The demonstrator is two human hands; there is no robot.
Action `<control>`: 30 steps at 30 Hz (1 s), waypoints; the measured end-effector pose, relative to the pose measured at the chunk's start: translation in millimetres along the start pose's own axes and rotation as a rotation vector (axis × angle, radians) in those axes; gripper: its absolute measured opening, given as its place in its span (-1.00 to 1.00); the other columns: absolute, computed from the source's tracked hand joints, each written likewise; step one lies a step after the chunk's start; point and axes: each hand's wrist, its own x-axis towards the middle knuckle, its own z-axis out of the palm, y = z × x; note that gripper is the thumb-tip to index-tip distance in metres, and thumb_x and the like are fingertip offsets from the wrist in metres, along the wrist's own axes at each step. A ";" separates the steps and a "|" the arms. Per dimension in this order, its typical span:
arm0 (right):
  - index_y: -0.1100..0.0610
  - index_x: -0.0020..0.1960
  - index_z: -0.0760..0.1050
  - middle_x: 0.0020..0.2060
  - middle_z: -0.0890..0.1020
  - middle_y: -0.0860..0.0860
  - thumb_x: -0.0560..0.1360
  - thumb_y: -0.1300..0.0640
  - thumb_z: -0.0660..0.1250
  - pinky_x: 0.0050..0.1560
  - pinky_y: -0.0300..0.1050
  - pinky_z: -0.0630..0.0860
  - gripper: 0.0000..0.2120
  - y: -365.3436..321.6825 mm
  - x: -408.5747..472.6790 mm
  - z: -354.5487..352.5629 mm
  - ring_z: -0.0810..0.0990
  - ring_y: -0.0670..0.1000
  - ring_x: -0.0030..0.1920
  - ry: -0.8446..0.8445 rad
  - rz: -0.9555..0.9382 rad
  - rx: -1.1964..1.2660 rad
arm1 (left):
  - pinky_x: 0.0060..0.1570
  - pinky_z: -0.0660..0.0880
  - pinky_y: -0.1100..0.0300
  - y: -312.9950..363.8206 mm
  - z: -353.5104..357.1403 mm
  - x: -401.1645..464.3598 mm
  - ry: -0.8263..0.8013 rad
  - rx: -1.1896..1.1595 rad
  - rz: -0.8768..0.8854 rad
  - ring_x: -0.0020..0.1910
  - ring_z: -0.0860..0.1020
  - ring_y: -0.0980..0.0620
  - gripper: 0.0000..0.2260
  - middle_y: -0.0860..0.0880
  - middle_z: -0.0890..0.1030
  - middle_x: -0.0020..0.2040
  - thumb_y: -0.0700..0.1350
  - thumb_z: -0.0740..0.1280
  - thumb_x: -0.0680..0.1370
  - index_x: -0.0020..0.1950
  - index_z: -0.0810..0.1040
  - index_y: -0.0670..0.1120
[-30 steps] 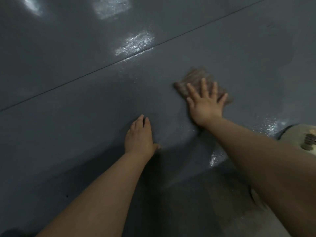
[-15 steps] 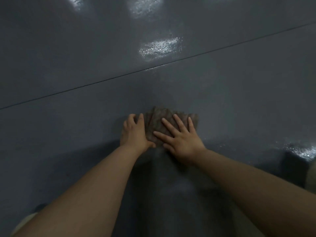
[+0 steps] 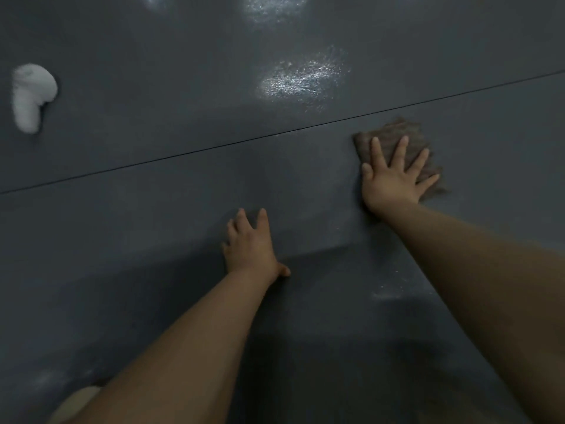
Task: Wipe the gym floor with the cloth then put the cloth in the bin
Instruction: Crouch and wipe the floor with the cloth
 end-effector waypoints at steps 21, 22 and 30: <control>-0.24 0.52 -0.14 0.54 -0.21 -0.02 0.63 -0.14 -0.12 0.41 0.37 -0.22 -0.53 7.3 -32.8 12.7 -0.27 0.22 0.51 -0.007 0.048 -0.053 | 0.42 0.11 -0.21 -0.4 -3.1 7.3 -0.044 -0.009 0.046 0.50 -0.10 -0.24 0.07 -0.16 -0.18 0.54 0.07 0.56 0.30 0.55 -0.12 0.00; -0.24 0.52 -0.15 0.54 -0.21 -0.01 0.63 -0.13 -0.12 0.41 0.37 -0.22 -0.52 4.8 -43.1 18.6 -0.27 0.22 0.51 0.010 0.054 -0.047 | 0.42 0.10 -0.21 -0.8 -3.5 7.2 -0.047 -0.006 0.050 0.50 -0.10 -0.24 0.07 -0.16 -0.18 0.54 0.08 0.56 0.30 0.55 -0.12 0.00; -0.18 0.49 0.11 0.51 0.16 0.14 0.55 -0.14 0.02 0.31 0.45 -0.03 -0.49 -38.5 -171.3 88.6 0.05 0.36 0.47 -0.068 -0.251 -0.127 | 0.43 0.11 -0.18 -7.6 -3.2 3.3 -0.031 0.033 0.092 0.51 -0.12 -0.23 -0.05 -0.18 -0.20 0.54 0.07 0.46 0.43 0.56 -0.15 -0.02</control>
